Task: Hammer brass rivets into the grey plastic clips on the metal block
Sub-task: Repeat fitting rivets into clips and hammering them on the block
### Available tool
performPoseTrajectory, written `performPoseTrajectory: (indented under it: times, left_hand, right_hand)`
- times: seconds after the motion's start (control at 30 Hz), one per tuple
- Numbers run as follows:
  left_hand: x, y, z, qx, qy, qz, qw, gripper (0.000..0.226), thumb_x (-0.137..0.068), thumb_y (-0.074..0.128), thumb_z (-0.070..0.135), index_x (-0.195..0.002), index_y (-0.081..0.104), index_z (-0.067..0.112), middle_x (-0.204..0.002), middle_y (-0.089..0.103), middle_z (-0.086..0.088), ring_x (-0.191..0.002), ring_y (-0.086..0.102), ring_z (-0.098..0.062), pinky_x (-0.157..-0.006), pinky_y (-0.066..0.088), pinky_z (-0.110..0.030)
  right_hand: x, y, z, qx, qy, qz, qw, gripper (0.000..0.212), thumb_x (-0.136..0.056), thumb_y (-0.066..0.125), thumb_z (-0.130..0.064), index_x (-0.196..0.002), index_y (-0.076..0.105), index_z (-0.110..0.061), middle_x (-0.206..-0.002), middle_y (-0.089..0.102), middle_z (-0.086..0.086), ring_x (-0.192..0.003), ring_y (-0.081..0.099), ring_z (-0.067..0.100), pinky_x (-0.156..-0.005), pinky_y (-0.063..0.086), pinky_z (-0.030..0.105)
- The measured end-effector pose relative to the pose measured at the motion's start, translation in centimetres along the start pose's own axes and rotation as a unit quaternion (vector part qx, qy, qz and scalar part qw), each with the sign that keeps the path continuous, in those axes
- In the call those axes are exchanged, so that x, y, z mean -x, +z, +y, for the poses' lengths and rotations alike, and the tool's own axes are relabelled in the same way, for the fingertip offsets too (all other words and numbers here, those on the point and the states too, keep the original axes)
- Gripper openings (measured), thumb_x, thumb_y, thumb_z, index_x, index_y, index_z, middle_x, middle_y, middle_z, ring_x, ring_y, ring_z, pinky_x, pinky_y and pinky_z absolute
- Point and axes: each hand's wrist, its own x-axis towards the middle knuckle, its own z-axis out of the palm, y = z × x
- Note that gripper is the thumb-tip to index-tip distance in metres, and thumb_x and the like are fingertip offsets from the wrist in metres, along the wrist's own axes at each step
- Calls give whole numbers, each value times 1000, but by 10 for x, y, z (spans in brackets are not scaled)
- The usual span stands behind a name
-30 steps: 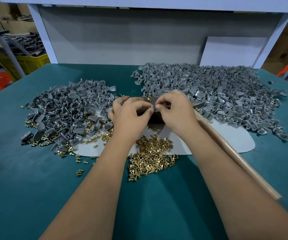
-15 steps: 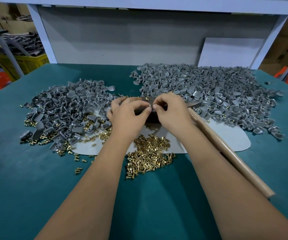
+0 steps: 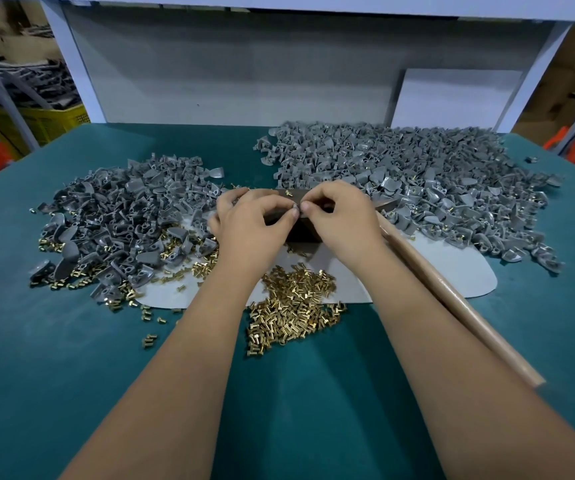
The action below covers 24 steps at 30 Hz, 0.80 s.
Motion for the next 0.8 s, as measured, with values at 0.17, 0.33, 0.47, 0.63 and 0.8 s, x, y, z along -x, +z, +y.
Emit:
performPoseTrajectory:
  times: [0.17,0.33,0.47,0.63,0.8]
  left_hand:
    - [0,-1,1,-5,0,2,1000,14,-90,65,45,-98,74,38,-121,62,22,-133,26,-17,-98,17,-37]
    - [0,0,1,23,-7,0,1000,13,-89,67,43,-98,74,37,-123,61,21,-134,26,-18,-108,23,-51]
    - [0,0,1,9,-5,5,1000,13,-89,66,44,-98,74,38,-124,61,21,-133,26,-18,-106,21,-47]
    - [-1,2,1,12,-4,2,1000,11,-90,66,42,-98,73,38,-125,61,20,-132,25,-16,-107,20,-48]
    - [-1,2,1,13,-4,0,1000,13,-90,65,42,-99,73,38,-124,61,21,-131,25,-16,-107,21,-49]
  right_hand:
    - [1,7,-2,34,-4,39,999,17,-86,66,-16,-73,61,-26,-88,60,-9,-94,54,16,-81,42,31]
    - [6,11,-1,16,-20,70,997,19,-85,66,-11,-71,61,-23,-85,60,-7,-88,53,14,-78,44,32]
    - [7,11,-2,27,-23,72,997,17,-84,67,-11,-72,64,-22,-84,61,-8,-87,54,14,-80,45,35]
    - [4,10,-4,37,-12,64,997,21,-84,66,-13,-69,59,-26,-82,58,-11,-91,54,17,-85,45,41]
    - [9,14,1,36,-34,78,996,9,-86,64,-14,-80,67,-20,-86,58,-11,-95,49,15,-88,41,41]
